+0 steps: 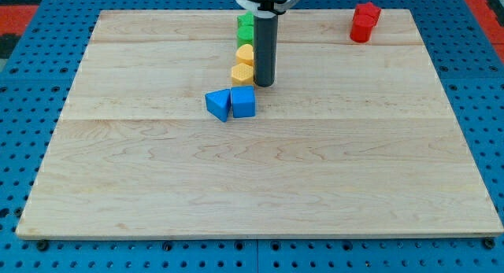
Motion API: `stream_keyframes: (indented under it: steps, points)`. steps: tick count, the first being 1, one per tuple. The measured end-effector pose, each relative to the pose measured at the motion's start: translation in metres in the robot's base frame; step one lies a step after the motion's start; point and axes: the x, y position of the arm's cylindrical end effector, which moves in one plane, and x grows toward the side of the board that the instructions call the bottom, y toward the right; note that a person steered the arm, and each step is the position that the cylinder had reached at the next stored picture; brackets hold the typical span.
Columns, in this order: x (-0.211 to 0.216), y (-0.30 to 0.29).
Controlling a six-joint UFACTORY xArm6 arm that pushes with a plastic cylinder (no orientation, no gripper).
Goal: Slide the blue triangle below the blue cube
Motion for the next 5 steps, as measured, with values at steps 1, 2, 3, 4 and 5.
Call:
stream_keyframes:
  steps: [1,2,3,4,5]
  points:
    - [0.0,0.023]
    - [0.087,0.061]
    - [0.157,-0.012]
    - [0.164,-0.135]
    - [0.096,-0.174]
